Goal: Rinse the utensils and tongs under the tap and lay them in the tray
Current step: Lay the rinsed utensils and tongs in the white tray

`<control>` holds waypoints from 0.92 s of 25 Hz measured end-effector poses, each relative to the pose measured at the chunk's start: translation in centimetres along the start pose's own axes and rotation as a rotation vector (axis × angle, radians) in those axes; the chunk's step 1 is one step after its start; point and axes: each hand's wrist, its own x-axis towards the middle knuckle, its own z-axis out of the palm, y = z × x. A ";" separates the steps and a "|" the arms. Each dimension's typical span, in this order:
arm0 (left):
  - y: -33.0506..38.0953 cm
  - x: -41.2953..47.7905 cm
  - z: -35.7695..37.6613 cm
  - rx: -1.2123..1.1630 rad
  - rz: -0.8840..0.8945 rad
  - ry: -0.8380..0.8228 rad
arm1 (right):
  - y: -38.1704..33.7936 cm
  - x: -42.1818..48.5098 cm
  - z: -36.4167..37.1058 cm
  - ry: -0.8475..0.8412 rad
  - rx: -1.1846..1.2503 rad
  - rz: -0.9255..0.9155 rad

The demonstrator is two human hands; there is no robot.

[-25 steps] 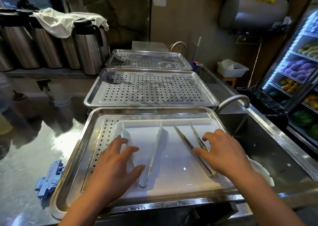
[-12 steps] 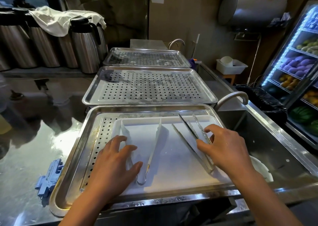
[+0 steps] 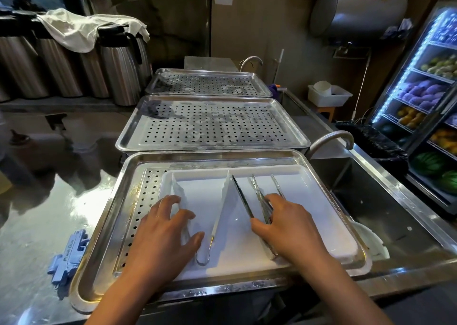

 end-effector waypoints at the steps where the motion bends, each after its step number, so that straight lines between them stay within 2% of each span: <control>1: 0.0 0.0 0.0 0.002 0.000 -0.001 | 0.3 0.1 -0.1 -0.011 -0.022 0.005; 12: -0.1 -0.1 0.1 0.015 -0.007 -0.019 | -0.3 0.2 0.9 -0.082 -0.143 -0.069; 23: -0.2 -0.1 0.3 0.020 -0.017 -0.024 | 0.5 0.3 1.0 -0.066 -0.146 -0.034</control>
